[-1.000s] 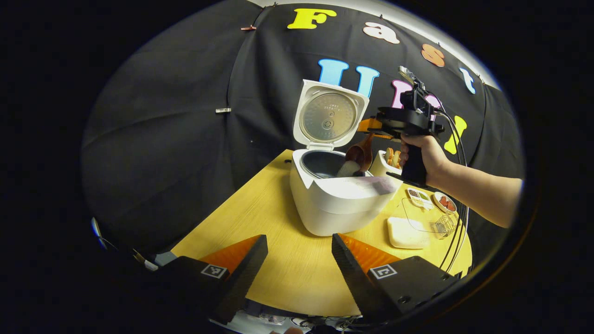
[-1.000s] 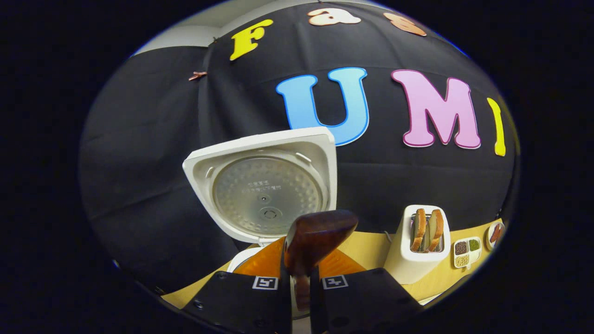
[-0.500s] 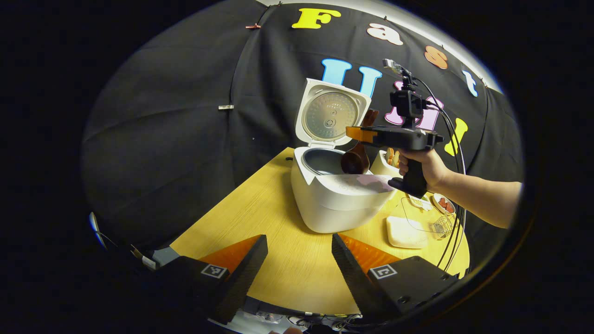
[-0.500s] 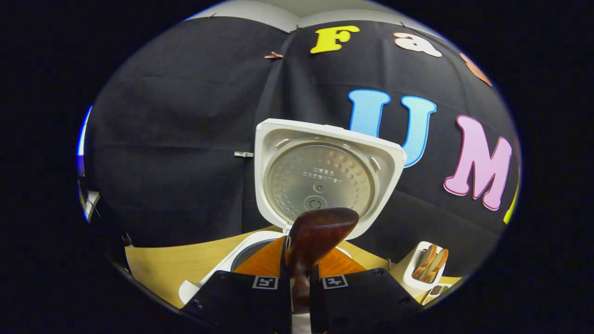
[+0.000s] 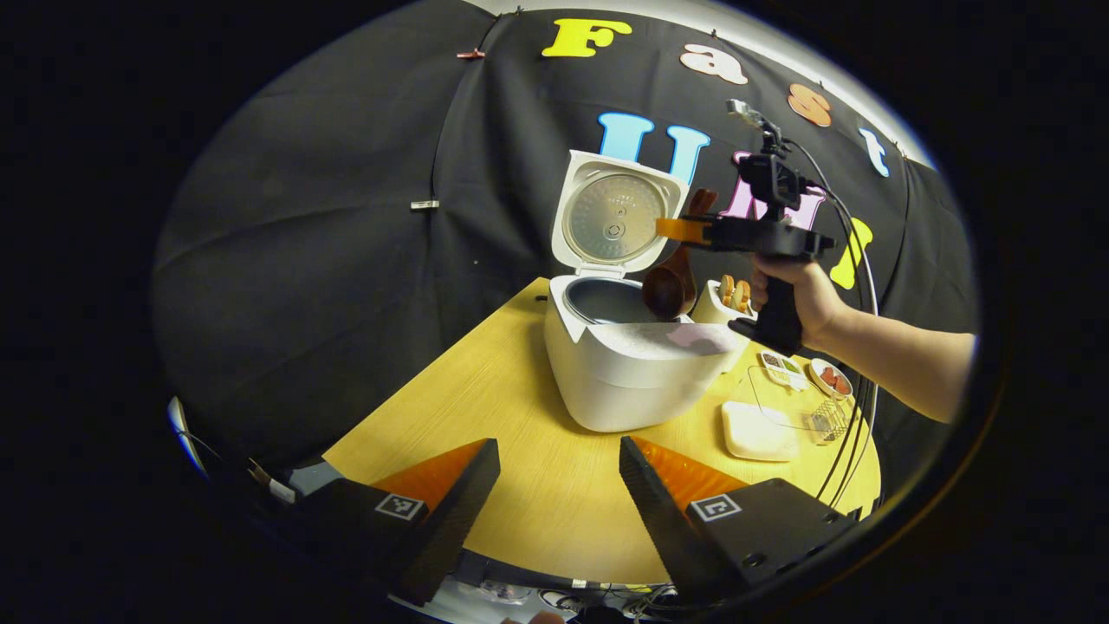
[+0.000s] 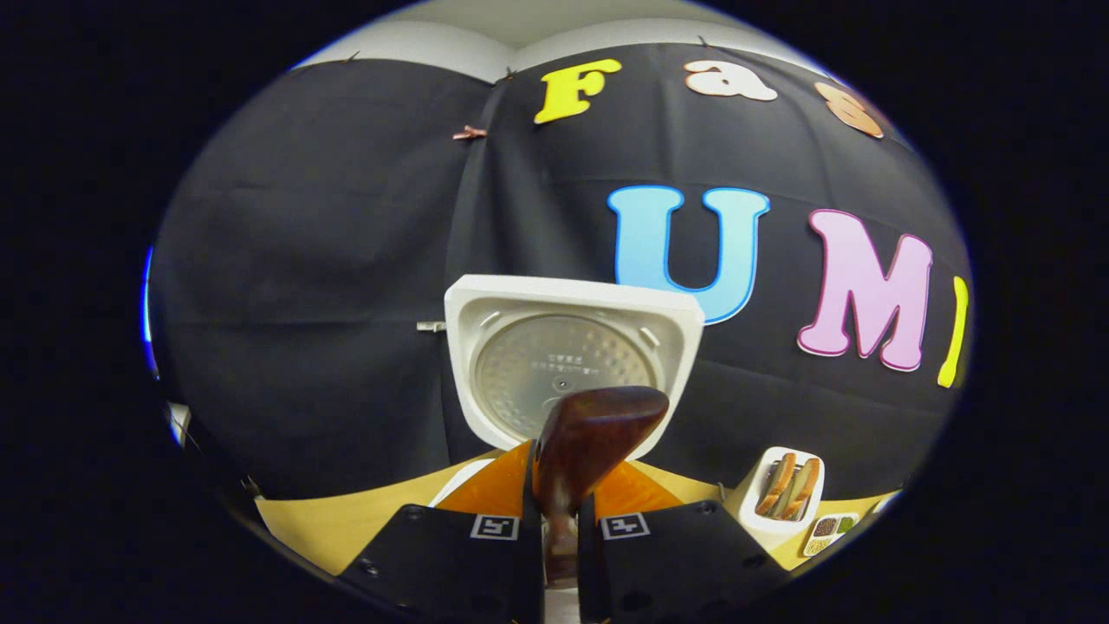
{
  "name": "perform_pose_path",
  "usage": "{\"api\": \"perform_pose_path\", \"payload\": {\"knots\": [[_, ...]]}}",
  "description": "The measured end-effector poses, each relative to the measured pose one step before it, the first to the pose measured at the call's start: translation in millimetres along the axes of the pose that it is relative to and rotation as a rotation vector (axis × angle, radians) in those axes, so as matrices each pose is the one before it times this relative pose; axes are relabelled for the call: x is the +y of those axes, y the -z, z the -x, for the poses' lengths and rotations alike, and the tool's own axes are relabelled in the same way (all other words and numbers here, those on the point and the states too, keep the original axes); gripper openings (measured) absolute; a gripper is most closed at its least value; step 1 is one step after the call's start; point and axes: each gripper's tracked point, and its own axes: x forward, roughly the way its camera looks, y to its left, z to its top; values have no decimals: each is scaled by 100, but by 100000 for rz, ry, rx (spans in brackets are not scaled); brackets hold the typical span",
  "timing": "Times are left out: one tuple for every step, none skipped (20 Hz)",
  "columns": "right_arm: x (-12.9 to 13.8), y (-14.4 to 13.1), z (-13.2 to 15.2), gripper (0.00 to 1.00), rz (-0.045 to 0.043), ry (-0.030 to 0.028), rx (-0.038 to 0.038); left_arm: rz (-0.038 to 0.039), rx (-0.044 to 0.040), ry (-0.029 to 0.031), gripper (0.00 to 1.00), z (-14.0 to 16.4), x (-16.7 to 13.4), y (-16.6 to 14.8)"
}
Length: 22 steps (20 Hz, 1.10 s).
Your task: Close the left gripper, press the button to open the rice cooker; take a wooden spoon from the chopstick holder with the right hand, scoop a spoonful of rice and pour it into the rice cooker, then put the wooden spoon back into the chopstick holder.
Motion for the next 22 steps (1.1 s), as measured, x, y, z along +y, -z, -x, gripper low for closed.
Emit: {"api": "perform_pose_path", "payload": {"knots": [[-752, -1027, 1004, 19, -2720, 834, -2202, 435, -678, 518, 96, -20, -312, -144], [-845, -933, 1046, 19, -2755, 1043, -1850, 301, -332, 897, 96, -65, -516, -8], [-950, -1012, 1012, 19, -2388, 1479, -1767, -132, 203, 860, 96, -117, -559, 37], [-1135, -1111, 1028, 19, -2362, 1560, -1855, -498, 60, 865, 96, -233, -552, 50], [-1174, -878, 1258, 19, -2280, 1509, -1504, -582, -141, 1107, 96, -71, -682, -162], [-1326, -886, 1139, 19, -2191, 1890, -1221, -559, -218, 1165, 96, -173, -735, -88], [-1507, -737, 1053, 19, -2150, 2014, -713, -478, -180, 1424, 96, -217, -819, -205], [-1790, -676, 1113, 19, -1868, 2606, -614, -531, -145, 1382, 96, -264, -850, -95], [-1910, -650, 917, 19, -1644, 3012, -379, -514, 85, 1302, 96, -191, -978, -111], [-2004, -594, 925, 19, -1441, 3268, -579, -502, 144, 1384, 96, -257, -860, 31], [-2144, -502, 1037, 19, -836, 3319, -490, -269, -38, 1548, 96, -154, -1098, -90], [-2234, -303, 894, 19, -524, 3331, -223, -149, -24, 1572, 96, -187, -1221, -104], [-2387, 15, 1010, 19, -71, 3090, 308, -267, 115, 1150, 96, -165, -1102, 6], [-2355, 66, 862, 19, -74, 3264, 774, -353, 51, 897, 96, -119, -1053, 80], [-2291, 18, 901, 19, -376, 3197, 486, -151, 181, 630, 96, -81, -1019, 76], [-2287, -95, 728, 19, -731, 3081, 75, -8, 135, 590, 96, -76, -976, 93], [-1886, -202, 562, 19, -683, 2637, -367, 207, 239, 410, 96, -53, -975, 214], [-1990, -80, 398, 19, -934, 2586, -4, 620, 645, 377, 96, -120, -903, 330], [-1899, 206, 351, 19, -1377, 2446, 358, 739, 603, 1002, 96, -69, -969, 247], [-1765, 56, 229, 19, -1964, 2100, 534, 560, 931, 598, 96, -67, -1044, 513], [-1797, 336, 144, 19, -1922, 2058, 757, 453, 919, -220, 96, -84, -716, 338], [-1728, 318, 148, 19, -1763, 2128, 831, 439, 569, -323, 96, -54, -523, 262]]}}
